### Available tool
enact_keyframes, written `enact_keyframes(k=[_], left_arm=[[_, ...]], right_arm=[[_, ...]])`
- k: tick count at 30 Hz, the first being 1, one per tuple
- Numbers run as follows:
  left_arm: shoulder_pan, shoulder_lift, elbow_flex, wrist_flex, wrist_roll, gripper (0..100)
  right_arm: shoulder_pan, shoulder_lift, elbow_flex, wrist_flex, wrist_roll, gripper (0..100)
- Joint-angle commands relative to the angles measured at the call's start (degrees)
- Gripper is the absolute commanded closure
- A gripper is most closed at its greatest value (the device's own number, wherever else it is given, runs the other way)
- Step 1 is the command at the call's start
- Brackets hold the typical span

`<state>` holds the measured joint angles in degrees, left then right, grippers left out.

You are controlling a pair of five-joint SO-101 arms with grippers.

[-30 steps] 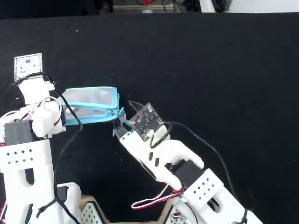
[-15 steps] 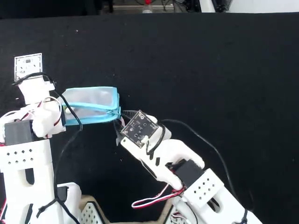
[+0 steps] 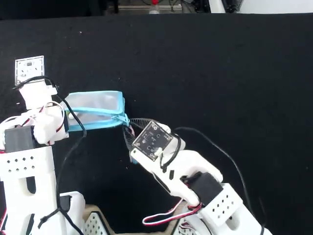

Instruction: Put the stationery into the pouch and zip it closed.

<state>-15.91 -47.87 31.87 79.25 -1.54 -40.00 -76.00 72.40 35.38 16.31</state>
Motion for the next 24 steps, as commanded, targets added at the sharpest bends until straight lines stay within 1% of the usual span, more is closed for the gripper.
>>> enact_keyframes(k=[1,5,7,10,12,19,24], left_arm=[[-0.5,-0.2,0.0,-0.4,0.4,97],[-0.5,-0.2,0.0,-0.4,0.5,97],[-0.4,-0.2,0.0,-0.4,0.5,97],[-0.3,-0.2,0.0,-0.4,0.5,97],[-0.3,-0.2,0.0,-0.4,0.5,97],[-0.3,-0.2,0.0,-0.4,0.6,97],[-0.4,-0.2,0.0,-0.4,0.6,97]], right_arm=[[0.7,-1.0,0.6,-2.5,0.1,95.2],[0.5,-1.0,2.6,-5.8,-0.4,95.2],[0.7,-0.9,3.1,-7.6,-4.2,95.0],[0.7,-0.9,3.0,-8.4,-9.2,88.8],[0.7,-0.9,2.9,-8.5,-10.8,85.5],[0.7,-0.8,3.3,-8.4,-10.9,86.7],[1.7,-0.8,5.4,-10.3,-10.0,86.4]])
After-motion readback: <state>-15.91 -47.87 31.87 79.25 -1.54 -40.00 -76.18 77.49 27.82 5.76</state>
